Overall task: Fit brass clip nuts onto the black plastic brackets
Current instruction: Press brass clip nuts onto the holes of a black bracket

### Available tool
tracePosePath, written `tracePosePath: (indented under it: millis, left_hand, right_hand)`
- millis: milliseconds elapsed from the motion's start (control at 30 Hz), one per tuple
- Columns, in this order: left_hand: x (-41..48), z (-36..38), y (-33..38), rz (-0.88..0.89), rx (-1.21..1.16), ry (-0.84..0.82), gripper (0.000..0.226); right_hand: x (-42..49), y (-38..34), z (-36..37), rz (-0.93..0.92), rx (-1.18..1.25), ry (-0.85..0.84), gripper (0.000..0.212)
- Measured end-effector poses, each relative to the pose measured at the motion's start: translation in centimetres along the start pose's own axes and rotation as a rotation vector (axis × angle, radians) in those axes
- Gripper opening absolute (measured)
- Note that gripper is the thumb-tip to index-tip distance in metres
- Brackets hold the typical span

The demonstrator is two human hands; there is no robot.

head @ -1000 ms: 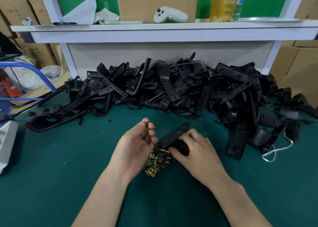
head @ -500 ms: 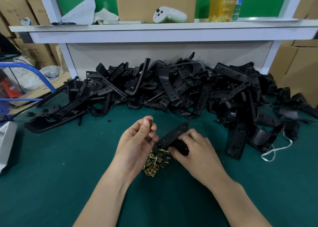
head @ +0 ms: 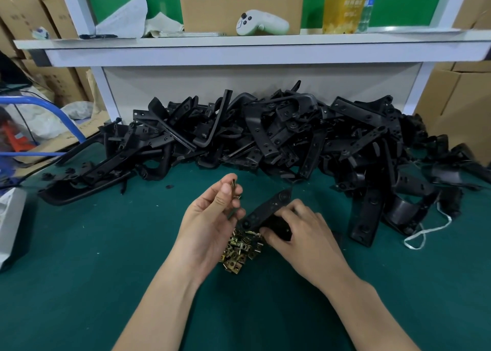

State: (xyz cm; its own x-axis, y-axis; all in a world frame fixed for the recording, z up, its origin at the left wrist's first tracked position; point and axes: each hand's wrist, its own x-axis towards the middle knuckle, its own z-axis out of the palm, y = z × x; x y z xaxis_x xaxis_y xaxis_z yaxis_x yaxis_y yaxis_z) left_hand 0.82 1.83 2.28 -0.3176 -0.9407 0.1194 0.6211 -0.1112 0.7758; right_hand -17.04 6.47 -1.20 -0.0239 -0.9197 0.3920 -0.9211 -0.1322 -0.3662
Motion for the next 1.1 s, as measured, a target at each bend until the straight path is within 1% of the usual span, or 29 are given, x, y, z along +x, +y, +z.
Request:
tracePosePath:
  millis: [100,267,433,633,767,933,1100]
  left_hand:
    - [0.11,-0.21,-0.12,-0.035,0.037,0.039,0.019]
    - [0.21,-0.42,-0.25,-0.072,0.095,0.085,0.013]
    - [0.34,-0.45,-0.37,-0.094,0.110,0.131,0.018]
    - [0.45,-0.62,-0.56,-0.143,0.070,0.152,0.010]
    - [0.46,-0.59,-0.42,-0.185,-0.005,0.158,0.016]
    - [0.18,-0.60,0.03,-0.240,-0.129,0.134,0.004]
    - [0.13,-0.35,0.12,-0.246,-0.143,0.152,0.009]
  right_hand:
    - [-0.03,0.04,0.09,-0.001,0.003,0.009,0.049]
    - [0.02,0.09,0.15,0.000,-0.010,-0.006,0.049]
    - [0.05,0.13,0.25,0.000,-0.036,-0.036,0.048]
    - [0.08,0.09,0.25,0.004,-0.048,-0.056,0.047]
    - [0.06,0.05,0.22,0.009,-0.052,-0.060,0.046]
    - [0.06,-0.08,0.07,0.015,-0.049,-0.069,0.048]
    - [0.04,-0.14,-0.02,0.016,-0.042,-0.078,0.048]
